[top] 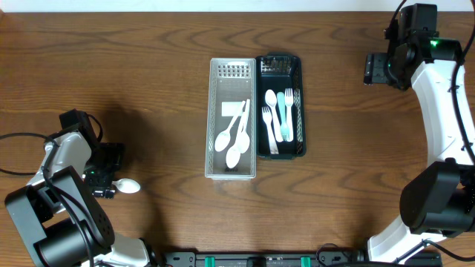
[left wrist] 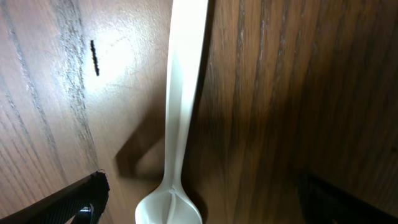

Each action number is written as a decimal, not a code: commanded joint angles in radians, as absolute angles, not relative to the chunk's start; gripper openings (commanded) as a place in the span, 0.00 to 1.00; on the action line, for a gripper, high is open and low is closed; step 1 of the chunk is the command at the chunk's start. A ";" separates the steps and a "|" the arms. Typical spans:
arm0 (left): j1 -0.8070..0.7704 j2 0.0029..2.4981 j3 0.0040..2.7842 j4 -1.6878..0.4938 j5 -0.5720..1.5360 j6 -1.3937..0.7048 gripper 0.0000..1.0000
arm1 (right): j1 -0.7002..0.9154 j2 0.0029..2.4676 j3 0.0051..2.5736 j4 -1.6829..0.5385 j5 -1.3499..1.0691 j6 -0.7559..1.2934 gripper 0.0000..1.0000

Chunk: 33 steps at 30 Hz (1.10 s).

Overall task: Pack container
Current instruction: 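Grasp the last white spoon near the front with the left gripper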

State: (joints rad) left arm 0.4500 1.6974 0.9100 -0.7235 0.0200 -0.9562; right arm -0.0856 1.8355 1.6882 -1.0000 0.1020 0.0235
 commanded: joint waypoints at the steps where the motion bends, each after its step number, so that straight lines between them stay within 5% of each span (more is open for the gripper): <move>1: 0.455 1.705 0.904 -0.723 -0.012 -0.928 0.99 | -0.093 1.835 1.697 -0.999 0.105 0.002 0.79; 14: 0.455 1.725 0.886 -0.696 -0.012 -0.929 0.98 | -0.093 1.835 1.697 -1.000 0.105 0.002 0.79; 21: 0.455 1.725 0.886 -0.697 -0.012 -0.928 0.68 | -0.093 1.835 1.697 -1.011 0.105 0.002 0.79; 33: 0.455 1.725 0.886 -0.698 -0.012 -0.928 0.39 | -0.093 1.835 1.697 -1.010 0.105 0.002 0.79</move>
